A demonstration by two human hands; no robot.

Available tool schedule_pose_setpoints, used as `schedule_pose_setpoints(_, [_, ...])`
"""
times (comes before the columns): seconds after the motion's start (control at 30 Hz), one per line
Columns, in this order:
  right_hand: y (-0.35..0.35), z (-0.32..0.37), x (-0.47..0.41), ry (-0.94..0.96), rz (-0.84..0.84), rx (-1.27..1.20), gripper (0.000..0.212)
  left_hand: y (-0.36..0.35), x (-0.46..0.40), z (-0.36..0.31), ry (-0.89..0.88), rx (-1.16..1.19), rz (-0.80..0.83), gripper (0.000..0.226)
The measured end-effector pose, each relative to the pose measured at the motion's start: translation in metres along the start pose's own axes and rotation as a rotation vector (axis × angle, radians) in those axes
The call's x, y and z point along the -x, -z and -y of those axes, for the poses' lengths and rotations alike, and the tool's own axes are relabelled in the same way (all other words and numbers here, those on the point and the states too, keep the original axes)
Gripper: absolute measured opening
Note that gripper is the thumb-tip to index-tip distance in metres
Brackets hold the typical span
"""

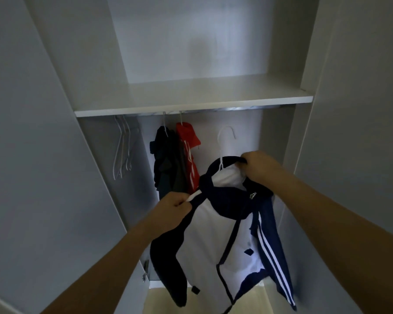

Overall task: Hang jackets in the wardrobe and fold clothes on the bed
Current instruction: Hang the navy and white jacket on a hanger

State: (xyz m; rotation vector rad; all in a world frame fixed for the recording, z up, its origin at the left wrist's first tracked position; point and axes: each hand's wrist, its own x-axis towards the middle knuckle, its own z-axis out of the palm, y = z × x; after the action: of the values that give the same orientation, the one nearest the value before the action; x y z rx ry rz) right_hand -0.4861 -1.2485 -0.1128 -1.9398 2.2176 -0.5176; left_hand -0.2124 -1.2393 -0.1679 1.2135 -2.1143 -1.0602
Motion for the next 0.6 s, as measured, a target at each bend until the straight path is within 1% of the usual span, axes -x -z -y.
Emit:
schedule_pose_setpoints(0.1, [-0.003,0.003,-0.016,-0.093,0.16,-0.033,0.029,-0.01,0.002,-0.001,0.055,0.119,-0.022,0.035])
schedule_pose_setpoints(0.13, [-0.004,0.002,-0.018,-0.128,0.198,-0.117,0.026,-0.015,0.001,-0.001,0.074,0.17,-0.031,0.034])
schedule_pose_setpoints(0.17, [-0.006,0.0,-0.02,-0.179,0.244,-0.255,0.024,-0.019,0.0,-0.001,0.092,0.213,-0.045,0.034])
schedule_pose_setpoints(0.23, [-0.009,-0.007,-0.023,-0.322,0.338,-0.548,0.027,-0.029,-0.007,-0.004,0.122,0.259,-0.076,0.034])
schedule_pose_setpoints(0.27, [-0.009,-0.01,-0.024,-0.383,0.361,-0.628,0.03,-0.034,-0.014,-0.005,0.133,0.279,-0.088,0.035])
schedule_pose_setpoints(0.33, [-0.008,-0.018,-0.033,-0.43,0.341,-0.661,0.031,-0.043,-0.033,-0.008,0.15,0.344,-0.11,0.041])
schedule_pose_setpoints(0.43, [-0.012,-0.033,-0.062,-0.459,0.22,-0.666,0.029,-0.061,-0.073,-0.006,0.182,0.407,-0.164,0.045])
schedule_pose_setpoints(0.5, [-0.018,-0.043,-0.089,-0.425,0.171,-0.617,0.028,-0.074,-0.105,-0.002,0.179,0.419,-0.203,0.045])
schedule_pose_setpoints(0.6, [-0.038,-0.052,-0.136,-0.359,0.147,-0.585,0.025,-0.088,-0.157,0.008,0.177,0.434,-0.263,0.047])
